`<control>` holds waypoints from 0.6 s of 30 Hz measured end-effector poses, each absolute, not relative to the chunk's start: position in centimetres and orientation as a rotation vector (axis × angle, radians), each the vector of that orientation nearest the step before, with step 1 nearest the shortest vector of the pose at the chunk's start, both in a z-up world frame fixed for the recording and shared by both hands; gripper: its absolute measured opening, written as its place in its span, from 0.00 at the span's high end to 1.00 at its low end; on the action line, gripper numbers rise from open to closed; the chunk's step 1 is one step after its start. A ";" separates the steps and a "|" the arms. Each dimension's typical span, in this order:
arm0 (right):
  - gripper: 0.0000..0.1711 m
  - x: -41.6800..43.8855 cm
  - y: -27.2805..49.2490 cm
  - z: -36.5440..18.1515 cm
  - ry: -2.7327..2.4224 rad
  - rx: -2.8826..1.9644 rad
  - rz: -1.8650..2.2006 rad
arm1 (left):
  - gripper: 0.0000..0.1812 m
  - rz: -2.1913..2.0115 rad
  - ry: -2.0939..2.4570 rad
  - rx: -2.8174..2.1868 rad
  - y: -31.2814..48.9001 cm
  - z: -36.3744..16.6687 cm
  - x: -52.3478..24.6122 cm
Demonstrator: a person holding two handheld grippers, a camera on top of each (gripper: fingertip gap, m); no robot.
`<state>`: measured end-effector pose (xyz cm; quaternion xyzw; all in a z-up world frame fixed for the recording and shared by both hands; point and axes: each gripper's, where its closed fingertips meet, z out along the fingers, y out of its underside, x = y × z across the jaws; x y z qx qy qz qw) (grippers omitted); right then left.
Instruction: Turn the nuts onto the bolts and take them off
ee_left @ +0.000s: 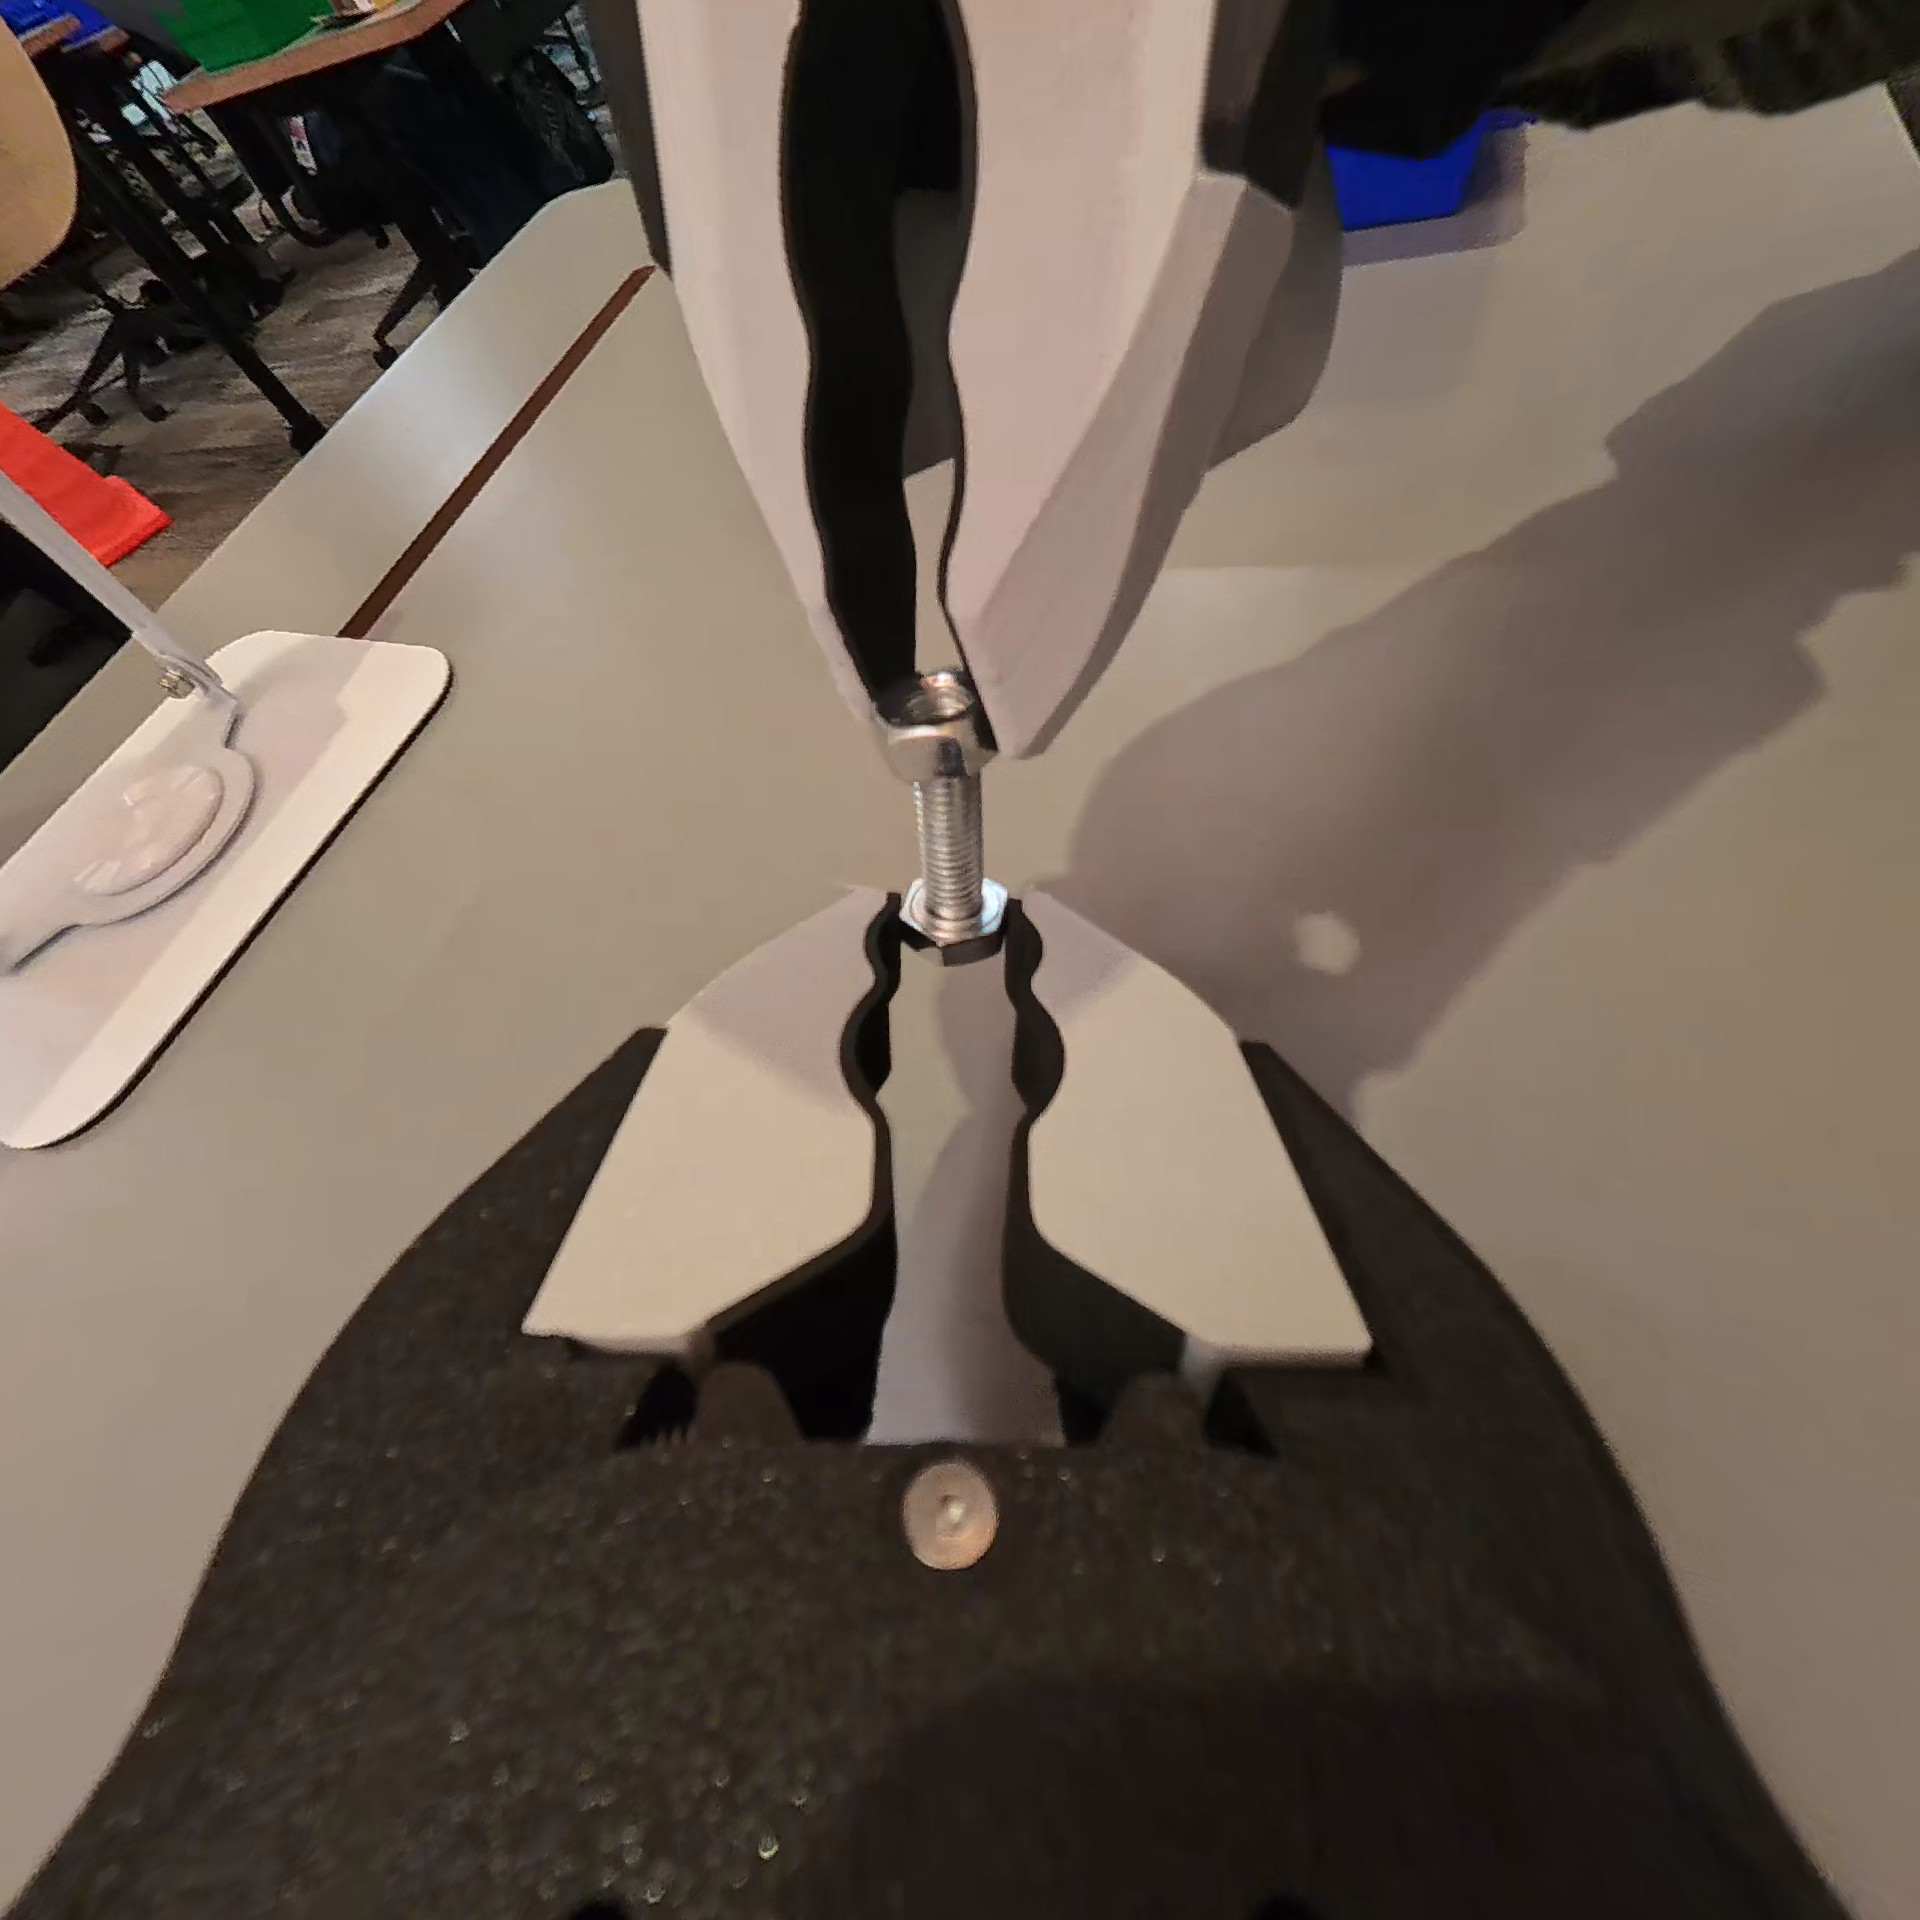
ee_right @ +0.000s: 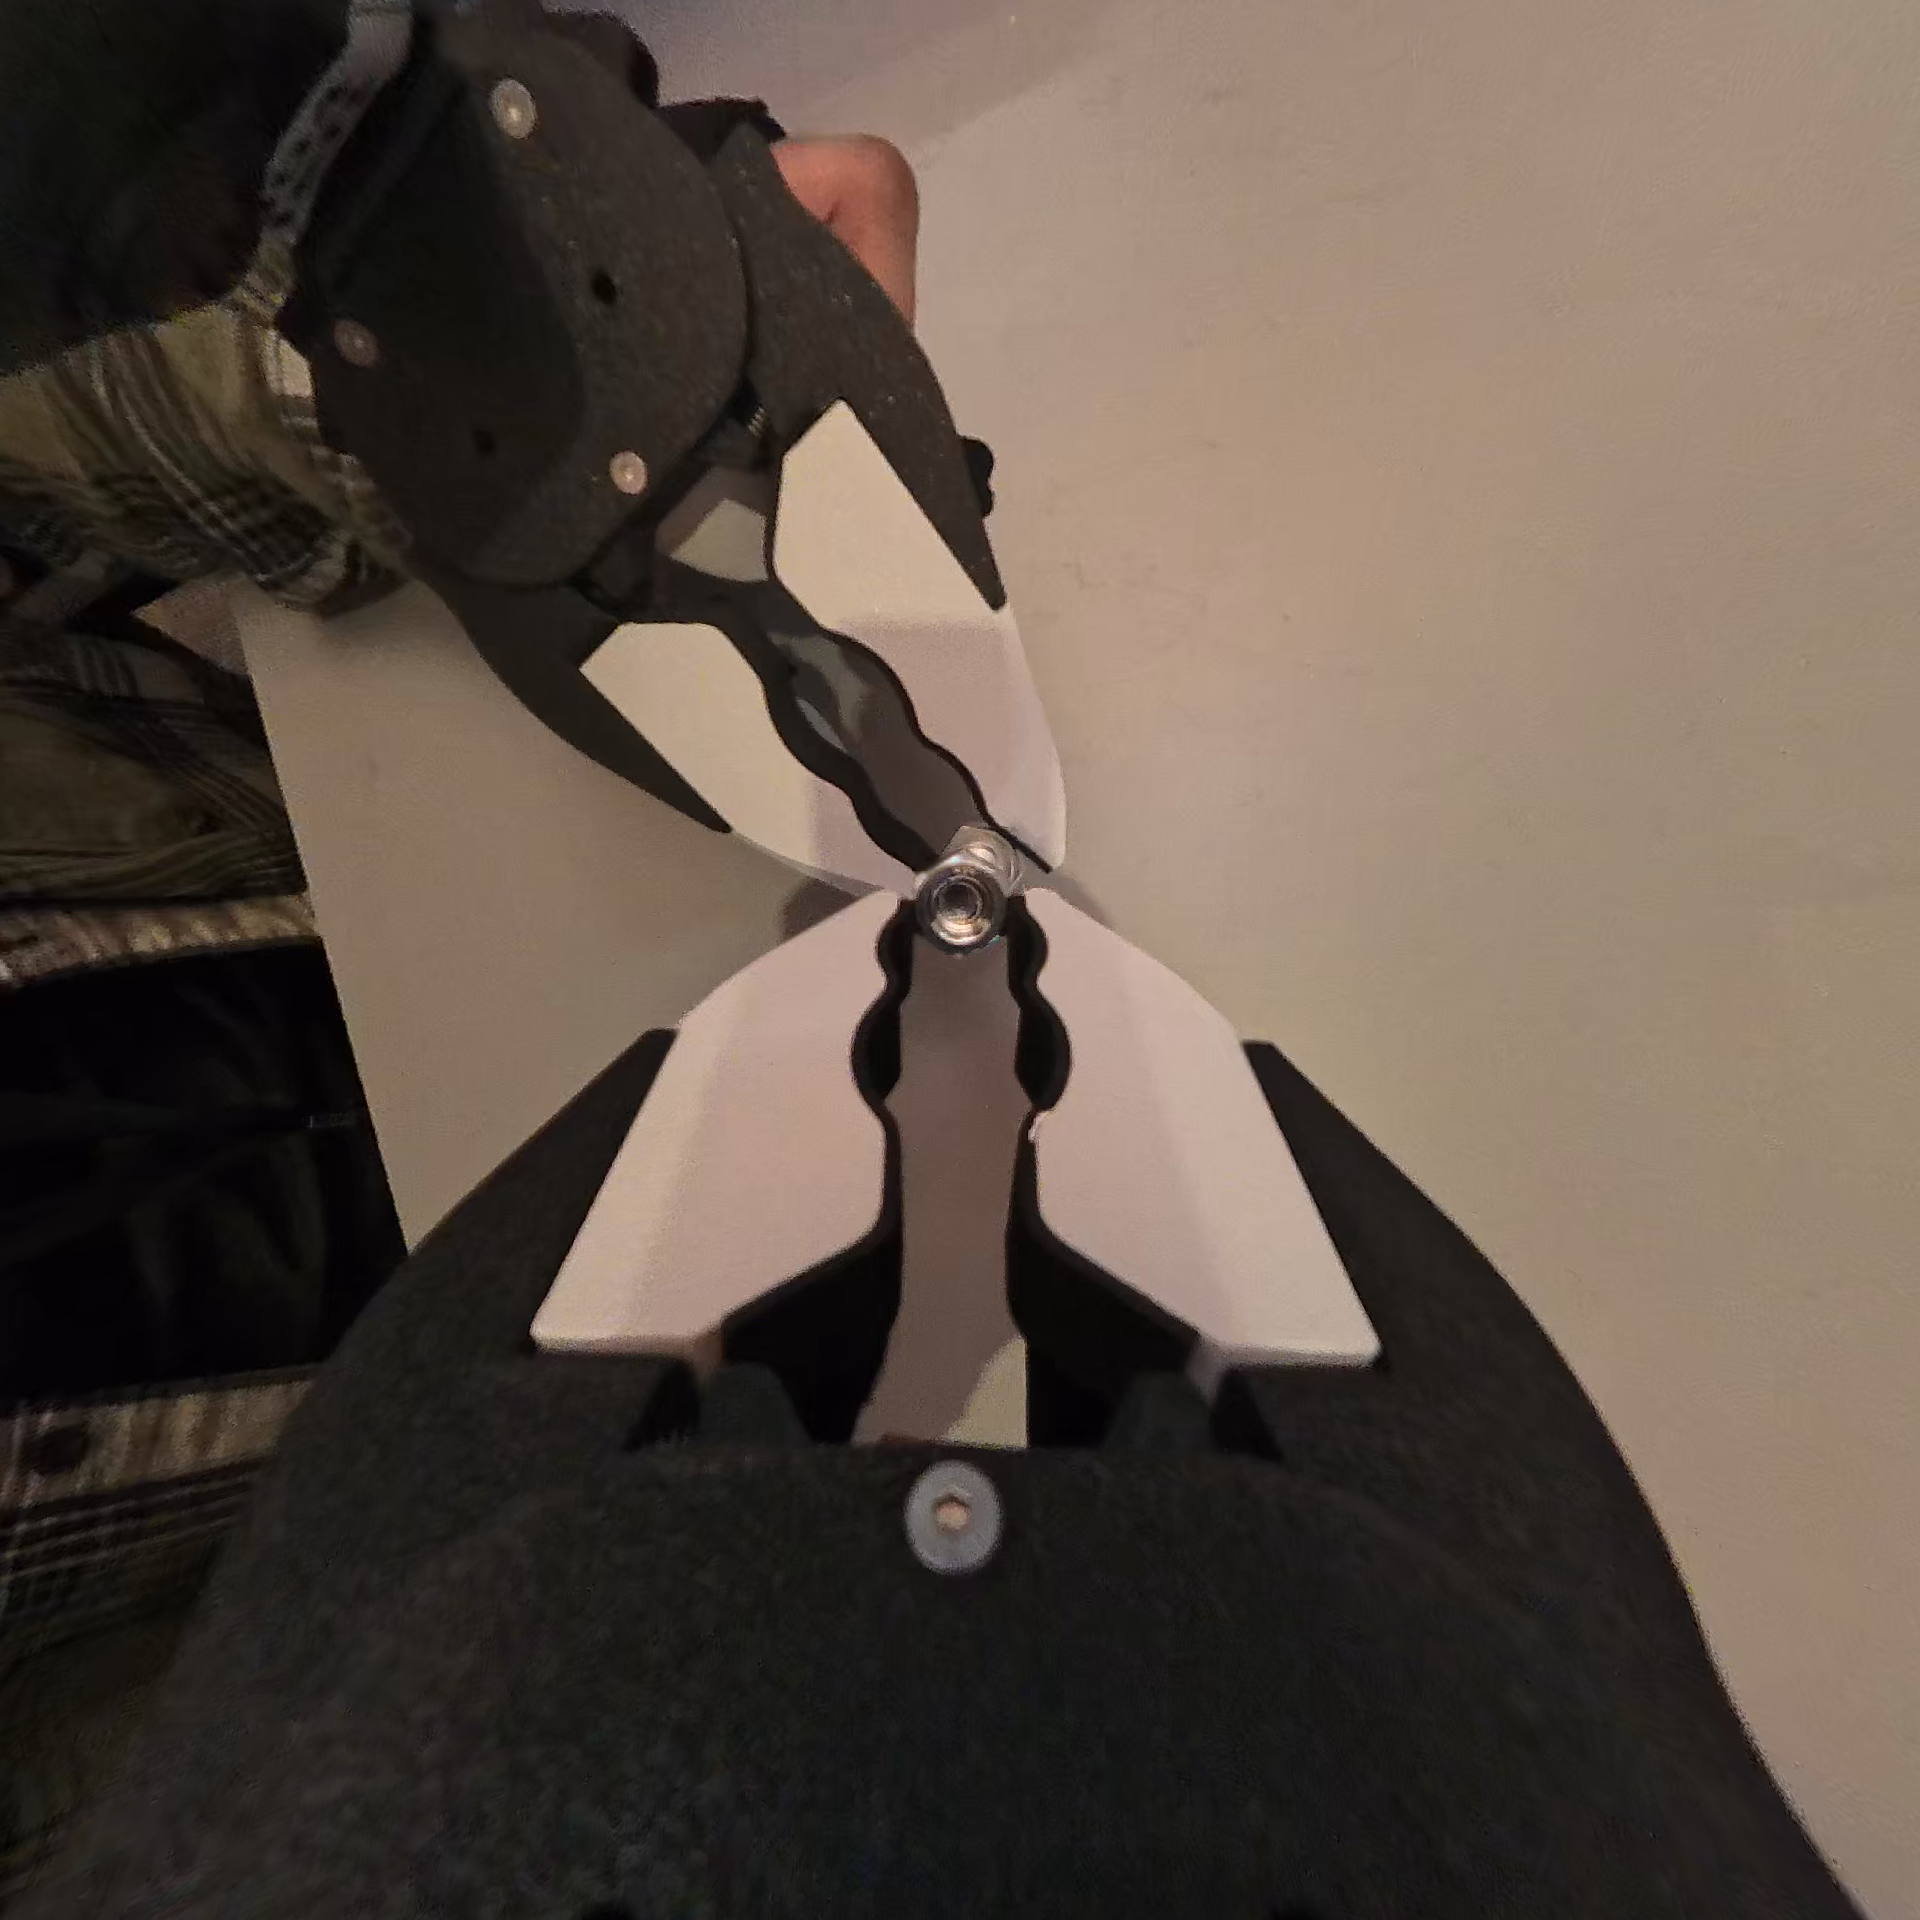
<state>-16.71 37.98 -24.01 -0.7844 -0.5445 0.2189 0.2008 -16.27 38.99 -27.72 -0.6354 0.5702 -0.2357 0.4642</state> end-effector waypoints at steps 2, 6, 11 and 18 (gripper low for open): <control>0.90 -16.7 38.2 -23.9 -1.488 -2.201 0.589 | 0.90 -0.577 1.388 -1.566 39.1 -27.6 -16.3; 0.90 -16.8 38.5 -24.0 -1.420 -2.206 0.549 | 0.90 -0.585 1.362 -1.591 39.4 -27.5 -16.5; 0.90 -16.7 38.1 -24.1 -1.544 -2.153 0.481 | 0.90 -0.614 1.382 -1.583 39.0 -27.7 -16.3; 0.90 -16.1 37.6 -24.3 -1.899 -1.943 0.323 | 0.90 -0.671 1.425 -1.558 38.2 -27.8 -15.9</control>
